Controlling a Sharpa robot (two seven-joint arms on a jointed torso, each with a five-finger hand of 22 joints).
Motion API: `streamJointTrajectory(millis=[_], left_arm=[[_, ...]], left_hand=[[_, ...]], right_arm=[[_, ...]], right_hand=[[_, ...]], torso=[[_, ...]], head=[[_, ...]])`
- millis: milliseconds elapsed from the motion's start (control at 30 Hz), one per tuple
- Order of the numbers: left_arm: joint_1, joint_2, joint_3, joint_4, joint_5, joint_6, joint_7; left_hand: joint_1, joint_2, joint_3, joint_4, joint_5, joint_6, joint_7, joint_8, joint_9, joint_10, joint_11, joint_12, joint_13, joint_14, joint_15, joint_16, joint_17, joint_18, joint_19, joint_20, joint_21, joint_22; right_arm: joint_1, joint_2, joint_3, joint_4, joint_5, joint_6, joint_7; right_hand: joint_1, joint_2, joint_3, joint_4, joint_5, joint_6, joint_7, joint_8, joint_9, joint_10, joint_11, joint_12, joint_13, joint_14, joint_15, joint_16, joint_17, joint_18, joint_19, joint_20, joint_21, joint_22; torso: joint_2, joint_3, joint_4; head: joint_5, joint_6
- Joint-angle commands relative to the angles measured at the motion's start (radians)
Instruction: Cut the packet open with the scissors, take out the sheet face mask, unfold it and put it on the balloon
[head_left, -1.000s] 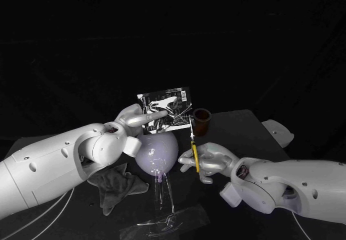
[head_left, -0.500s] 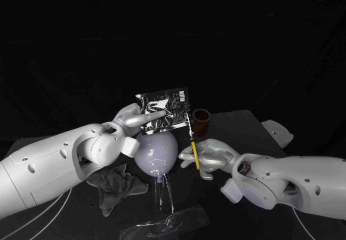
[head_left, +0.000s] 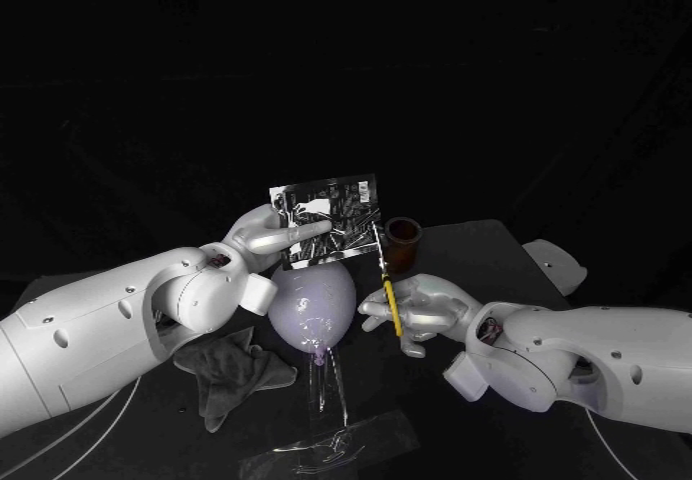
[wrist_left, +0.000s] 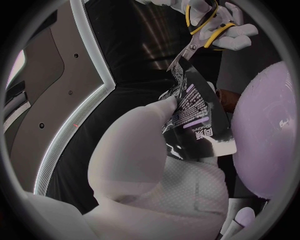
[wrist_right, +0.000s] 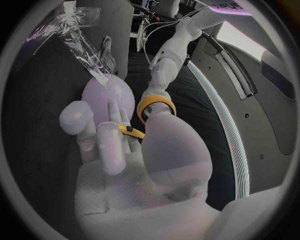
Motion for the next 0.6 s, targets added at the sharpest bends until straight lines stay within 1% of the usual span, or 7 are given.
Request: streamJointTrajectory(millis=[33,167,200,233,333,467,600], left_arm=[[0.000,0.001,0.000,0.001,-0.007,0.021,0.027],[0.000,0.001,0.000,-0.001,-0.002,0.013,0.031],[0.000,0.002,0.000,-0.002,-0.001,0.011,0.033],[0.000,0.002,0.000,-0.002,0.000,0.010,0.033],[0.000,0.002,0.000,-0.003,0.002,0.009,0.034],[0.000,0.003,0.000,-0.003,0.003,0.015,0.033],[0.000,0.001,0.000,0.001,0.001,0.023,0.028]], left_hand=[[0.000,0.006,0.003,-0.002,0.003,0.001,0.007,0.004,0.085,0.016,-0.007,0.002,0.001,-0.001,-0.006,-0.001,0.001,0.019,0.005,-0.001,0.005,-0.001],[0.000,0.006,0.003,-0.002,0.003,0.001,0.007,0.005,0.086,0.017,-0.007,0.002,0.001,-0.001,-0.006,-0.001,0.001,0.019,0.005,-0.001,0.005,-0.001],[0.000,0.006,0.003,-0.002,0.003,0.001,0.007,0.005,0.086,0.017,-0.007,0.002,0.001,-0.001,-0.006,-0.001,0.001,0.019,0.005,-0.001,0.005,-0.001],[0.000,0.006,0.003,-0.002,0.003,0.001,0.007,0.005,0.086,0.017,-0.007,0.002,0.001,-0.001,-0.006,-0.001,0.001,0.019,0.005,-0.001,0.005,-0.001],[0.000,0.006,0.003,-0.002,0.003,0.001,0.007,0.005,0.086,0.017,-0.007,0.002,0.001,-0.001,-0.006,-0.001,0.001,0.019,0.005,-0.001,0.005,-0.001],[0.000,0.006,0.003,-0.002,0.003,0.001,0.007,0.005,0.086,0.017,-0.007,0.002,0.001,-0.001,-0.006,-0.001,0.001,0.019,0.005,-0.001,0.005,-0.001],[0.000,0.006,0.003,-0.002,0.003,0.001,0.007,0.005,0.086,0.017,-0.007,0.002,0.001,-0.001,-0.006,-0.001,0.001,0.019,0.005,-0.001,0.005,-0.001]], right_arm=[[0.002,-0.002,0.002,0.002,0.002,0.024,-0.001],[0.002,-0.003,0.002,0.004,0.002,0.030,-0.006],[0.002,-0.003,0.002,0.006,0.002,0.031,-0.007],[0.002,-0.003,0.002,0.006,0.001,0.032,-0.008],[0.002,-0.002,0.002,0.010,0.001,0.034,-0.008],[0.002,-0.001,0.002,0.012,0.000,0.031,-0.005],[0.002,0.000,0.002,0.014,0.000,0.026,0.000]], right_hand=[[-0.013,-0.014,0.027,0.000,-0.004,-0.007,0.020,-0.007,0.001,-0.010,0.003,-0.002,-0.015,-0.001,0.006,-0.005,-0.009,0.022,-0.007,0.001,-0.012,0.070],[-0.030,-0.037,0.070,0.001,-0.004,-0.010,0.023,-0.012,0.003,-0.016,0.006,0.000,-0.035,-0.005,0.008,-0.010,-0.020,0.025,-0.013,0.004,-0.026,0.064],[-0.030,-0.038,0.071,0.001,-0.004,-0.010,0.023,-0.012,0.003,-0.017,0.006,0.000,-0.036,-0.005,0.008,-0.010,-0.020,0.025,-0.014,0.004,-0.027,0.063],[-0.038,-0.049,0.089,0.001,-0.004,-0.013,0.024,-0.015,0.004,-0.021,0.007,-0.001,-0.045,-0.009,0.009,-0.014,-0.029,0.027,-0.020,0.006,-0.040,0.058],[-0.052,-0.068,0.119,0.002,-0.004,-0.017,0.026,-0.019,0.004,-0.028,0.011,-0.001,-0.059,-0.014,0.012,-0.020,-0.041,0.029,-0.025,0.007,-0.052,0.052],[-0.063,-0.081,0.140,0.002,-0.004,-0.021,0.029,-0.023,0.005,-0.034,0.012,0.000,-0.070,-0.016,0.013,-0.023,-0.048,0.031,-0.030,0.009,-0.063,0.047],[-0.066,-0.081,0.148,0.002,-0.004,-0.021,0.029,-0.024,0.006,-0.036,0.012,-0.001,-0.074,-0.016,0.014,-0.022,-0.047,0.031,-0.031,0.009,-0.064,0.046]], torso=[[0.000,-0.0003,-0.0007],[-0.001,-0.0003,-0.0003],[0.000,-0.0002,0.0000],[0.000,0.0000,-0.0001],[0.000,0.0000,-0.0004],[0.000,0.0001,0.0000],[0.000,0.0007,0.0002]], head=[[0.000,0.000],[0.000,0.001],[0.000,0.000],[0.000,0.000],[0.000,0.000],[-0.001,0.001],[-0.001,0.003]])
